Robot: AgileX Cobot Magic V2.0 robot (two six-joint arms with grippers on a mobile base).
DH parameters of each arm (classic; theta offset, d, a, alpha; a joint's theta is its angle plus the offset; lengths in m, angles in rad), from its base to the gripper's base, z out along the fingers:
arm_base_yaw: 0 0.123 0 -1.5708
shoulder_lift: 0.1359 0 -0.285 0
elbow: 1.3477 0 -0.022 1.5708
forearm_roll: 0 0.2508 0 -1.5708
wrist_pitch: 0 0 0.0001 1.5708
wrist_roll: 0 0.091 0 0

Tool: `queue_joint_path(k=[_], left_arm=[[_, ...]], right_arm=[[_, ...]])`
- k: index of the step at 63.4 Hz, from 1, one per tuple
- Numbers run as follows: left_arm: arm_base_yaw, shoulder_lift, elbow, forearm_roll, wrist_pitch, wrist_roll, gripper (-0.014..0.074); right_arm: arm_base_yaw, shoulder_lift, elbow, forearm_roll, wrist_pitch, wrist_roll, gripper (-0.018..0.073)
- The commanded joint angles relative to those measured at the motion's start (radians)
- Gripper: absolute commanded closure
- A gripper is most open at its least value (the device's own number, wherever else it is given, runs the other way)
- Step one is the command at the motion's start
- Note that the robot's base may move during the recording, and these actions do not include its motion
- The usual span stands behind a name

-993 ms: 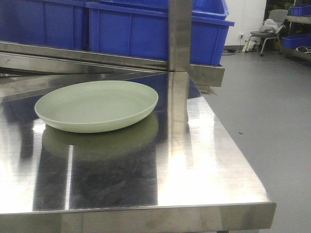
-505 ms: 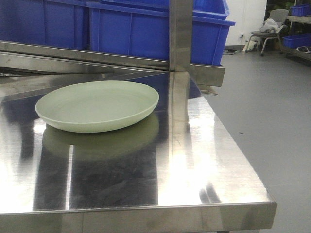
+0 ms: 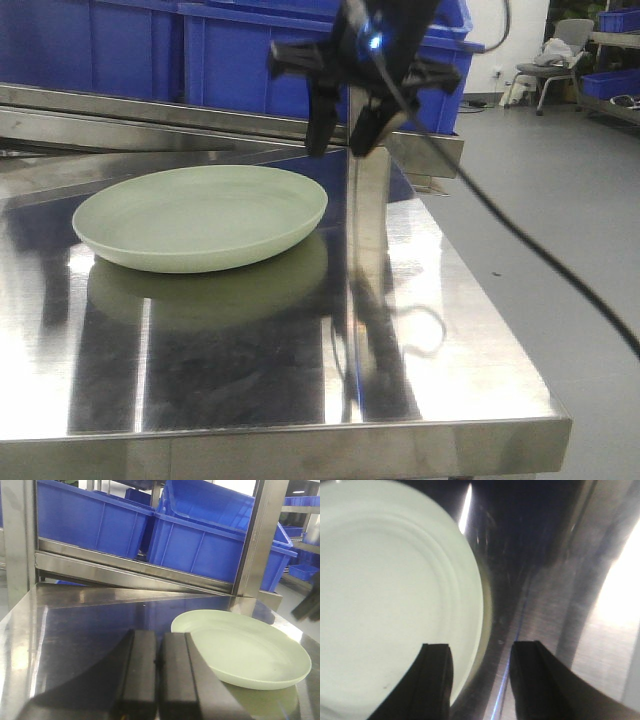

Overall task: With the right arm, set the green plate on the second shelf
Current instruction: 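Lower the right gripper onto the pale green plate's rim and close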

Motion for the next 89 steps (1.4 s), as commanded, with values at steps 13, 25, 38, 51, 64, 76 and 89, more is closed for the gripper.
queue_joint_path(k=[13,25,38,51,64,76,89], left_arm=[[-0.005,-0.018,0.041,-0.008,-0.089,-0.003,0.0466],[-0.005,-0.018,0.041,-0.008,-0.089,-0.003,0.0466],[-0.005,-0.018,0.041,-0.008,-0.089,-0.003,0.0466],[-0.005,-0.018,0.041,-0.008,-0.089,-0.003,0.0466],[-0.005,-0.018,0.041,-0.008,-0.089,-0.003,0.0466],[-0.005,-0.018,0.041,-0.008,-0.089,-0.003,0.0466],[-0.005,-0.018,0.041,-0.008,-0.089,-0.003,0.0466]], right_arm=[[-0.006,-0.030,-0.059,0.016,-0.079,-0.009,0.0174],[-0.006,0.006,-0.059,0.082,-0.099,-0.009,0.0174],[0.001,0.044,-0.059,0.109,-0.108,-0.009,0.0174],[0.002,0.042,-0.059,0.109,-0.134,-0.009,0.0302],[0.002,0.042,-0.059,0.110,-0.136,-0.010,0.0480],[0.001,0.040,-0.059,0.109,-0.142,-0.010,0.0517],[0.001,-0.017,-0.059,0.093,-0.096,-0.010,0.0515]])
